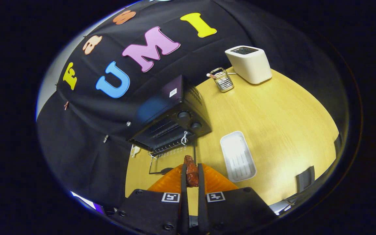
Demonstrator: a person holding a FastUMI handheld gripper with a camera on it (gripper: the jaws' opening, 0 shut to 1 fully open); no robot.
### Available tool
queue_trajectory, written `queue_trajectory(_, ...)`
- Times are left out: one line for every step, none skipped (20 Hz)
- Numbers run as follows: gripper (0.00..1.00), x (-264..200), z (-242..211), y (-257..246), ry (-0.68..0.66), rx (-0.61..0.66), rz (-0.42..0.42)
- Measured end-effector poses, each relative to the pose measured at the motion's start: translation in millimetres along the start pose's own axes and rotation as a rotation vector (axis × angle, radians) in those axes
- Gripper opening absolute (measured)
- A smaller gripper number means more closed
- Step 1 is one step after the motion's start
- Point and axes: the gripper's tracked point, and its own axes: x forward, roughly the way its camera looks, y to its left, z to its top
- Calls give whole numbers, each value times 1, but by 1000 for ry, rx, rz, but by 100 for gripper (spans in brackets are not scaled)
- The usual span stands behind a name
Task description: Open the toaster oven, put the food inside, and close the toaster oven door.
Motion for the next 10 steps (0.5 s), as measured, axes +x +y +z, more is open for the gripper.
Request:
queue_trajectory(15, 2, -3, 14, -10, 1, 9)
queue_trajectory(15, 5, -7, 27, -17, -2, 17)
queue_trajectory(15, 9, -8, 41, -26, -6, 28)
queue_trajectory(15, 14, -10, 53, -31, -8, 41)
queue_trajectory(15, 18, -9, 66, -41, -5, 55)
queue_trajectory(15, 24, -7, 77, -57, 0, 67)
queue_trajectory(15, 33, -6, 85, -69, 7, 75)
queue_trajectory(15, 44, -6, 92, -75, 12, 83)
queue_trajectory(15, 56, -5, 97, -81, 15, 86)
queue_trajectory(15, 68, -4, 101, -86, 14, 90)
